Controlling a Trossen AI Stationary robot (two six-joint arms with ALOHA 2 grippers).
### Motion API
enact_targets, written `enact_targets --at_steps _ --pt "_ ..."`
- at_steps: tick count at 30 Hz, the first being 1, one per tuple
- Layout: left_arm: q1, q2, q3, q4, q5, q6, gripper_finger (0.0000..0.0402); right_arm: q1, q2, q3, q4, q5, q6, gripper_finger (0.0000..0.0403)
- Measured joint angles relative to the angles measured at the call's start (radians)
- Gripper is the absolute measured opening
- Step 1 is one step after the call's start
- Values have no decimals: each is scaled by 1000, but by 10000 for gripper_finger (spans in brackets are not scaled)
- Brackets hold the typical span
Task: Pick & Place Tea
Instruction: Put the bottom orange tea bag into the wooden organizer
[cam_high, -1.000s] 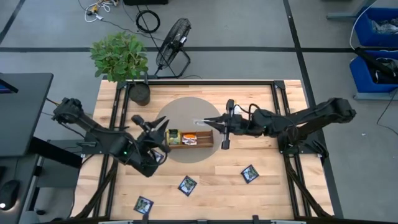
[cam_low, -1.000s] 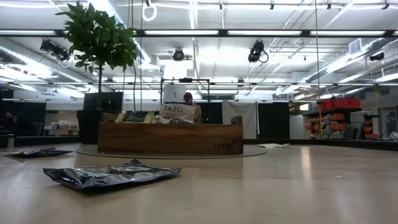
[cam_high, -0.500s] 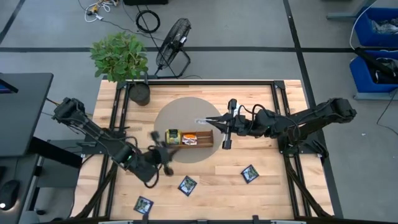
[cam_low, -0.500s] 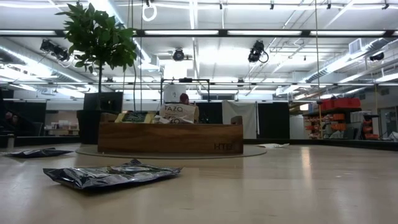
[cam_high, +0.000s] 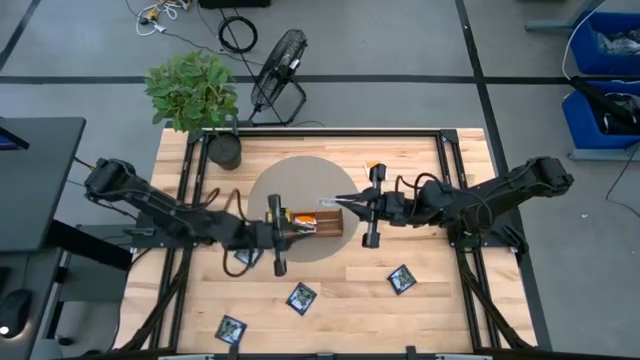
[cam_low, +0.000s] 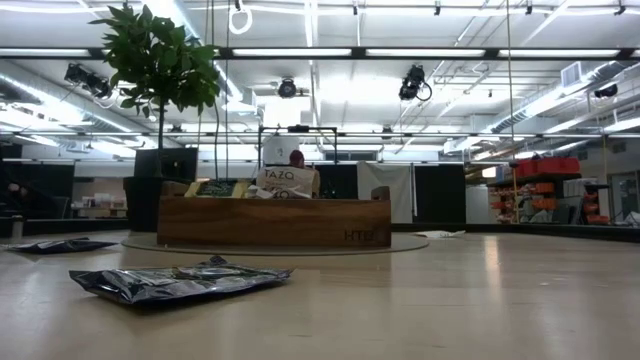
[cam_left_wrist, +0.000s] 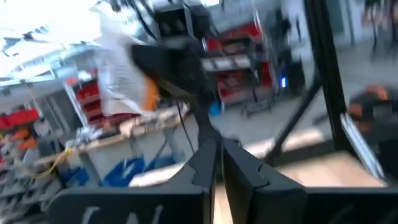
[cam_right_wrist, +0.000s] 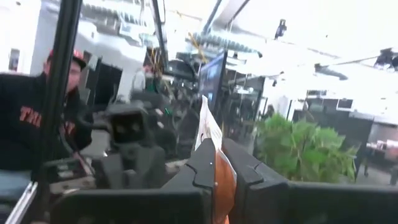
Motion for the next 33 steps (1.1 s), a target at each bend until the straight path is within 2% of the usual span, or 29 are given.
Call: enact_targets --at_steps 6,9,12,15,16,22,26,33 --pt "71 0 -113 351 98 -25 24 15 0 0 47 -26 -24 11" --pt "135 0 -161 467 162 -114 29 15 0 0 78 -67 -13 11" --pt "195 0 -173 520 303 -197 39 15 0 0 106 -77 -13 11" --pt "227 0 -166 515 486 -211 53 10 1 0 118 -87 -9 11" --pt "230 0 -162 517 517 -212 58 7 6 0 127 -96 -4 11" --pt "232 1 -133 508 497 -243 101 -12 66 19 178 -151 8 11" --pt "232 6 -115 448 486 -238 149 -16 121 78 175 -155 -12 11" --pt "232 9 -96 444 484 -237 231 -16 190 181 107 -157 -32 11"
